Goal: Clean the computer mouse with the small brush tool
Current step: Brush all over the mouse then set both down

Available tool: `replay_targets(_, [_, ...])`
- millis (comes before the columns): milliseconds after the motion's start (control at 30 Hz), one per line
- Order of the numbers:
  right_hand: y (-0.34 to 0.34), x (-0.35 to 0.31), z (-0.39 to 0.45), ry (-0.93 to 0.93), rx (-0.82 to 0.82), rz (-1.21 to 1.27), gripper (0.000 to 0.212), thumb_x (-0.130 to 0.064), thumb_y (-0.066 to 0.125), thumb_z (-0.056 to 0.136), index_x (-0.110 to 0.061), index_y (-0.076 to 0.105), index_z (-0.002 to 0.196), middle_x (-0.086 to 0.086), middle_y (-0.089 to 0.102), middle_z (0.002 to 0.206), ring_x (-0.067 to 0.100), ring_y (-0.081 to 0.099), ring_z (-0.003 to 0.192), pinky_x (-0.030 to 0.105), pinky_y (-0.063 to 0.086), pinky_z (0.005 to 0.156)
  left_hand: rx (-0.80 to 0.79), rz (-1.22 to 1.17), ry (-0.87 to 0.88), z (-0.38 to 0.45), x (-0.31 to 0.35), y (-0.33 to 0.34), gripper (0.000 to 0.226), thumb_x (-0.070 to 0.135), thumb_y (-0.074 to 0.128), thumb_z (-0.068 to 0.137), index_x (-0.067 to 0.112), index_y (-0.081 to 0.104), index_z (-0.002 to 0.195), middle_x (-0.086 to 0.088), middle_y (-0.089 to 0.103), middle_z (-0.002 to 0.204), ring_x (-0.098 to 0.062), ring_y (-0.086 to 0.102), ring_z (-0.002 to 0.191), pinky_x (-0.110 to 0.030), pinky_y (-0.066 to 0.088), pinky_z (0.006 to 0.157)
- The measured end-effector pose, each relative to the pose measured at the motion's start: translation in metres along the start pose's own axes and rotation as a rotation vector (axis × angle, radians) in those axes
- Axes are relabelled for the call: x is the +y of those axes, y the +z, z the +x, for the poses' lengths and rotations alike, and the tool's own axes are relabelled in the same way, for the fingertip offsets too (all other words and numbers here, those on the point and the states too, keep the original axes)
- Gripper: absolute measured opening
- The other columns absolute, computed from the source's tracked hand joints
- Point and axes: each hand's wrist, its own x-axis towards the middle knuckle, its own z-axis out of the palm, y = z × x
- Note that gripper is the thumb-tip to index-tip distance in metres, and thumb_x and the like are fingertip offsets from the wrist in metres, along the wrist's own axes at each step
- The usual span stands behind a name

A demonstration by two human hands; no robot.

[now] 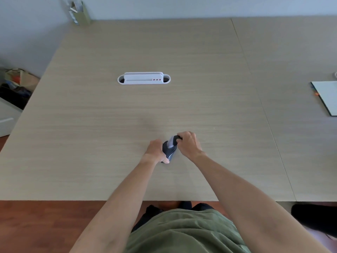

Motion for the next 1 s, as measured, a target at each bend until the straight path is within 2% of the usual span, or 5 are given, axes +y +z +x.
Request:
replay_targets(233, [-0.002, -0.005, 0.002, -0.009, 0.001, 0.15, 0.022, -0.003, 0.048, 0.084, 0.003, 0.048, 0.062, 0.008, 0.043, 0.061, 0.024, 0.036, 0.062, 0.032, 0.03, 0.055, 0.028, 0.005, 0.018, 0.003, -0.005, 0.007, 0.05, 0.006, 0.088, 0.06, 0.002, 0.067, 0.104, -0.01, 0.07, 0.105, -0.029, 0.067, 0.099, -0.032, 0.057, 0.083])
replay_targets(533, [-0.011, 0.004, 0.009, -0.088, 0.114, -0.007, 0.022, -0.002, 0.048, 0.083, -0.009, 0.043, 0.063, 0.001, 0.046, 0.067, 0.024, 0.041, 0.06, 0.03, 0.035, 0.056, 0.102, -0.078, -0.079, -0.007, -0.009, 0.01, 0.045, 0.009, 0.087, 0.056, 0.013, 0.042, 0.058, -0.002, 0.049, 0.072, -0.022, 0.048, 0.064, -0.021, 0.037, 0.049])
replay_targets(667, [-0.007, 0.007, -0.001, -0.113, -0.08, 0.056, 0.023, -0.004, 0.053, 0.083, 0.001, 0.072, 0.094, 0.015, 0.074, 0.094, 0.033, 0.064, 0.088, 0.041, 0.055, 0.08, 0.131, -0.143, -0.117, -0.01, -0.011, 0.011, 0.039, 0.013, 0.087, 0.055, 0.006, 0.059, 0.081, -0.014, 0.069, 0.091, -0.03, 0.067, 0.079, -0.03, 0.047, 0.057])
replay_targets(867, [-0.003, 0.018, -0.009, -0.049, 0.116, 0.002, 0.015, -0.004, 0.05, 0.083, -0.003, 0.057, 0.07, 0.011, 0.055, 0.071, 0.028, 0.048, 0.065, 0.03, 0.036, 0.055, 0.17, -0.189, -0.134, -0.01, -0.014, 0.012, 0.06, 0.017, 0.091, 0.052, 0.003, 0.058, 0.1, -0.011, 0.065, 0.102, -0.027, 0.063, 0.085, -0.032, 0.051, 0.067])
replay_targets(1000, [0.003, 0.013, -0.017, -0.038, -0.072, 0.199, 0.025, -0.005, 0.057, 0.083, -0.004, 0.076, 0.1, 0.009, 0.077, 0.094, 0.022, 0.065, 0.082, 0.018, 0.051, 0.068, 0.178, -0.204, -0.111, -0.01, -0.016, 0.013, 0.066, 0.016, 0.093, 0.051, 0.015, 0.048, 0.1, -0.005, 0.058, 0.102, -0.026, 0.063, 0.095, -0.038, 0.057, 0.082])
